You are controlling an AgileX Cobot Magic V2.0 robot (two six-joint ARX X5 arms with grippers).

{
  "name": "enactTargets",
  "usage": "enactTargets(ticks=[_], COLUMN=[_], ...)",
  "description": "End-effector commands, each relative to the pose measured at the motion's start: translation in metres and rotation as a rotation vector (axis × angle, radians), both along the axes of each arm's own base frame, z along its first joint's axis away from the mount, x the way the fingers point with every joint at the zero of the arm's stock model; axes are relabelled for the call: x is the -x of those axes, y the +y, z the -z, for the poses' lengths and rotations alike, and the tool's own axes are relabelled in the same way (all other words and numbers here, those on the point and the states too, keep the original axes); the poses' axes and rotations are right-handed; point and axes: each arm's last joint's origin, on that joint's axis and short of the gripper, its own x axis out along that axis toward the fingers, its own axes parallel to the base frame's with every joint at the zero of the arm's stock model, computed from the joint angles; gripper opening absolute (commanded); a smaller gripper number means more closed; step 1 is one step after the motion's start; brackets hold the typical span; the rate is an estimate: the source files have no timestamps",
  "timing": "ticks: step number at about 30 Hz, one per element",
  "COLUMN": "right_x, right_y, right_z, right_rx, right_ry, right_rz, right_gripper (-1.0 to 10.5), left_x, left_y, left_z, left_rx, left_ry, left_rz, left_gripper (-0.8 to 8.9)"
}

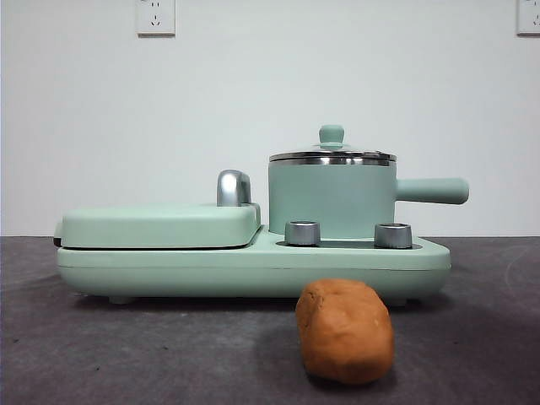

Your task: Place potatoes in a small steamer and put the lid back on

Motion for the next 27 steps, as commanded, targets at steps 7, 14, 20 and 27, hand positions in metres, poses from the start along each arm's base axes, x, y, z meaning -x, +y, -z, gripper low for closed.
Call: enactTargets(ticks=[7, 14, 20, 27], right_x=[0.023, 0.044, 0.051, 0.044], right_y=[0.007, 0.011, 0.013, 0.015], right_z=[-0.071, -0.129, -0.172, -0.201], right_rx=[-0.124, -0.063, 0.02, 0.052], right_ry=[0.027, 0.057, 0.041, 0.073], right_rz=[-0.154, -0.293, -0.4, -0.492], right_gripper=[0.1, 0.1, 0.1, 0.1], left_x=[0.002, -0.006, -0.017, -0.028], left_y=[-0.007, -0.017, -0.027, -0.036], left_z=[-0.068, -0.129, -0.175, -0.199], left_rx=[0.063, 0.086, 0.09, 0.096], left_ry=[-0.052, -0.057, -0.033, 0.01], left_rz=[0.111, 0.331, 0.485, 0.591], left_gripper=[0.15, 0.15, 0.15, 0.19])
